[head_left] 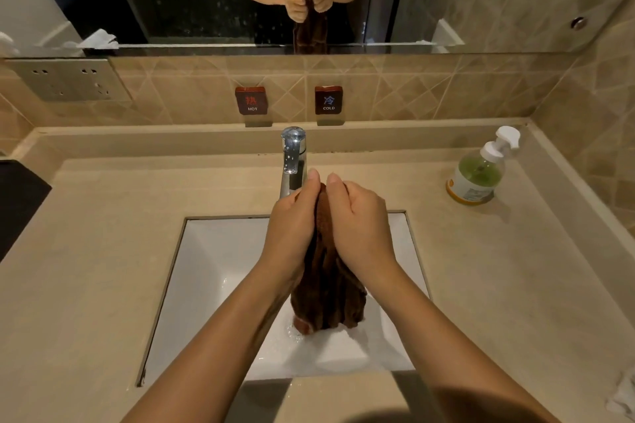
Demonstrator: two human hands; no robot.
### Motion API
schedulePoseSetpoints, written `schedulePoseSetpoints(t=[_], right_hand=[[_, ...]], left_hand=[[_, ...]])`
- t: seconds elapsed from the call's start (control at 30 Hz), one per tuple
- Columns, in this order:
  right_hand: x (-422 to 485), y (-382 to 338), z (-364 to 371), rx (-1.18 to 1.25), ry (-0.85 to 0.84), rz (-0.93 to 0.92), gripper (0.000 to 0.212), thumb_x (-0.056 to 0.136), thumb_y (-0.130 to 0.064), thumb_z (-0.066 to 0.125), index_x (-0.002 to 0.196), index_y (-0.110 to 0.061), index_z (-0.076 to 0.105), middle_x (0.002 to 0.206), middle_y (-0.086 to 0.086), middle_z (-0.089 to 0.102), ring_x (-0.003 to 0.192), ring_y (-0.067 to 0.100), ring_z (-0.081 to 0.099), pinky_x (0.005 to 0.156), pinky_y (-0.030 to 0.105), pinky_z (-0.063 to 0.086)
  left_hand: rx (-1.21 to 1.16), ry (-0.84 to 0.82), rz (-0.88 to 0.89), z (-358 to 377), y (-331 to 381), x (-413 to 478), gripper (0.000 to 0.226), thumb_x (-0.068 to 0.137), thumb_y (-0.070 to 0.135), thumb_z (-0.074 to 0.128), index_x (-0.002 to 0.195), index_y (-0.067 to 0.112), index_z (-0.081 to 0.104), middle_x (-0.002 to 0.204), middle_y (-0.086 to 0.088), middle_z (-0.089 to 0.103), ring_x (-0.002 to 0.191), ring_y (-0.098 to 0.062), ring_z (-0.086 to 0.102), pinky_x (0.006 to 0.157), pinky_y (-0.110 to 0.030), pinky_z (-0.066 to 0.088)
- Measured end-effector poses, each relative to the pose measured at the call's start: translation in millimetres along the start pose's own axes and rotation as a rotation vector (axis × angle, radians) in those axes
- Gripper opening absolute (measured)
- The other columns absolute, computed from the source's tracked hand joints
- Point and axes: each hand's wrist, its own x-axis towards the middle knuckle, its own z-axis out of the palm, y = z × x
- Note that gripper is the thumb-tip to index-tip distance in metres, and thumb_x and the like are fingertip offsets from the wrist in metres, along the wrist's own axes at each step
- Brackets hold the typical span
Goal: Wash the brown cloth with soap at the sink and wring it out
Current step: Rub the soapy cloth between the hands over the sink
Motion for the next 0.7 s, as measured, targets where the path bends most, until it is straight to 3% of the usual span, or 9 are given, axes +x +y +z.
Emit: schedulePoseSetpoints(t=[0.17,0.27,0.37,0.5,0.6,0.7], right_hand=[[7,0,-2,0.007,0.062,0.013,0.049,0.097,-0.025,0.04,0.047,-0.022,0.036,0.044,-0.008,0.036,0.043,0.006,0.037,0.044,0.019,0.026],[19,3,-5,-0.001,0.09,0.064,0.05,0.097,-0.025,0.039,0.047,-0.018,0.034,0.046,-0.006,0.036,0.045,0.009,0.035,0.047,0.025,0.027],[9,4,-1,-0.025,0.044,0.081,0.049,0.097,-0.028,0.037,0.049,-0.019,0.035,0.049,-0.005,0.039,0.049,0.012,0.037,0.051,0.03,0.03],[-12,3,9,-0.131,-0.03,-0.008,0.047,0.097,-0.029,0.035,0.05,-0.025,0.037,0.05,-0.005,0.044,0.051,0.015,0.043,0.051,0.029,0.032],[10,11,7,-0.135,0.02,0.081,0.048,0.096,-0.027,0.036,0.049,-0.022,0.036,0.052,-0.004,0.042,0.056,0.02,0.044,0.056,0.03,0.032],[18,21,5,-0.105,0.02,0.128,0.049,0.097,-0.027,0.036,0.049,-0.019,0.038,0.052,-0.002,0.044,0.054,0.017,0.042,0.051,0.032,0.029]], left_hand=[[-0.148,-0.07,-0.064,6,0,-5,0.034,0.097,0.032,0.048,0.082,0.006,0.066,0.056,-0.001,0.066,0.055,-0.009,0.065,0.049,-0.017,0.049],[-0.156,-0.122,-0.053,7,0,-6,0.032,0.097,0.028,0.049,0.083,0.006,0.068,0.061,-0.003,0.068,0.057,-0.01,0.066,0.051,-0.017,0.051],[-0.122,-0.043,-0.059,4,-1,-2,0.039,0.096,0.035,0.049,0.08,0.005,0.067,0.067,-0.007,0.066,0.06,-0.012,0.064,0.054,-0.019,0.051],[-0.118,0.052,-0.1,0,-4,3,0.04,0.095,0.043,0.048,0.1,0.007,0.063,0.086,-0.014,0.059,0.071,-0.018,0.058,0.059,-0.025,0.046],[-0.143,-0.001,-0.118,3,-13,-1,0.038,0.097,0.034,0.047,0.085,0.004,0.068,0.067,-0.007,0.068,0.061,-0.013,0.066,0.052,-0.019,0.052],[-0.107,-0.03,-0.105,3,-19,-5,0.036,0.097,0.032,0.048,0.079,0.008,0.069,0.066,-0.005,0.069,0.062,-0.012,0.066,0.056,-0.02,0.053]])
